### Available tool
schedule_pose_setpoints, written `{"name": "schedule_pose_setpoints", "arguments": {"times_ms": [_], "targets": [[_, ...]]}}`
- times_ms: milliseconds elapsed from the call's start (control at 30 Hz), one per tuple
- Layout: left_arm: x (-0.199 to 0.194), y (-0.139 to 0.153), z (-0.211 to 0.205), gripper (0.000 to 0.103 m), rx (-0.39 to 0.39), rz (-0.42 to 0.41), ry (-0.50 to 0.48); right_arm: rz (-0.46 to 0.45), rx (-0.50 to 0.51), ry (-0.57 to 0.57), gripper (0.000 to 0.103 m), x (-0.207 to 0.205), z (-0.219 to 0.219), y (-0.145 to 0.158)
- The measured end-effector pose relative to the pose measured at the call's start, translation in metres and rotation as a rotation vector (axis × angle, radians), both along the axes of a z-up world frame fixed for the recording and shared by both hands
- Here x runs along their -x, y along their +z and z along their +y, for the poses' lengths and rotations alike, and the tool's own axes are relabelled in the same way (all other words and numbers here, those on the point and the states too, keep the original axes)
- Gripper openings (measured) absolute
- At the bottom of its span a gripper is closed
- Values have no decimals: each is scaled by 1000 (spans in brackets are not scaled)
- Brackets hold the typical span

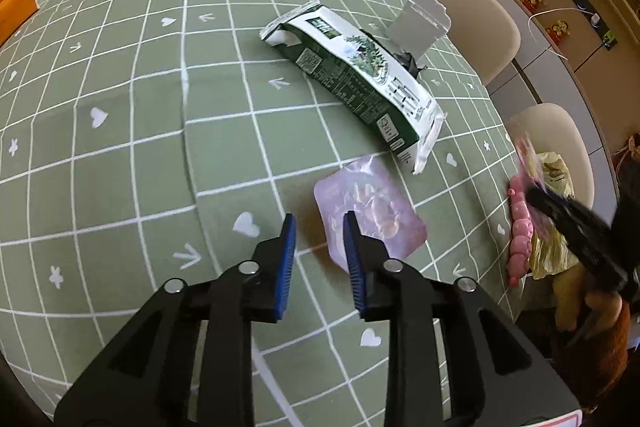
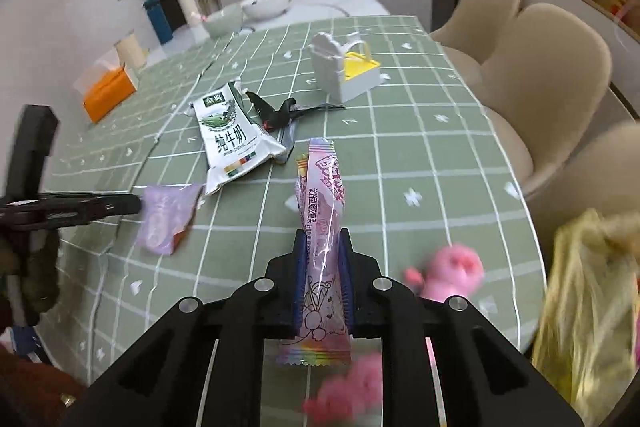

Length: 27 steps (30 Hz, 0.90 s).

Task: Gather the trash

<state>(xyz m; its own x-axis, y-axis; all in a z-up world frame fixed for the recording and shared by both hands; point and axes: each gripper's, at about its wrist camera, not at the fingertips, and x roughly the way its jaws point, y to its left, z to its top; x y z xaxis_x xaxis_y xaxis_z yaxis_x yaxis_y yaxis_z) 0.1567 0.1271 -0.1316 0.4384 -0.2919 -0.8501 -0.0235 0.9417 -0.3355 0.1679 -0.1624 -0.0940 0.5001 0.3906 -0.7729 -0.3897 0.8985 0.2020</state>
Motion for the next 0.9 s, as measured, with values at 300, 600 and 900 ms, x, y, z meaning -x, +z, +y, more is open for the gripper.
{"name": "schedule_pose_setpoints", "arguments": {"times_ms": [300,600,900], "targets": [[-16,-8,-15,8,-12,21,-23,-19,-50,-118,16,50,-35,4],[-2,70,-65,2,-68,-147,-148,-86,-83,-184,16,69,-62,24],[15,172,-129,2,-133,-409,-254,-269,-53,-221,16,91,-97,83]]}}
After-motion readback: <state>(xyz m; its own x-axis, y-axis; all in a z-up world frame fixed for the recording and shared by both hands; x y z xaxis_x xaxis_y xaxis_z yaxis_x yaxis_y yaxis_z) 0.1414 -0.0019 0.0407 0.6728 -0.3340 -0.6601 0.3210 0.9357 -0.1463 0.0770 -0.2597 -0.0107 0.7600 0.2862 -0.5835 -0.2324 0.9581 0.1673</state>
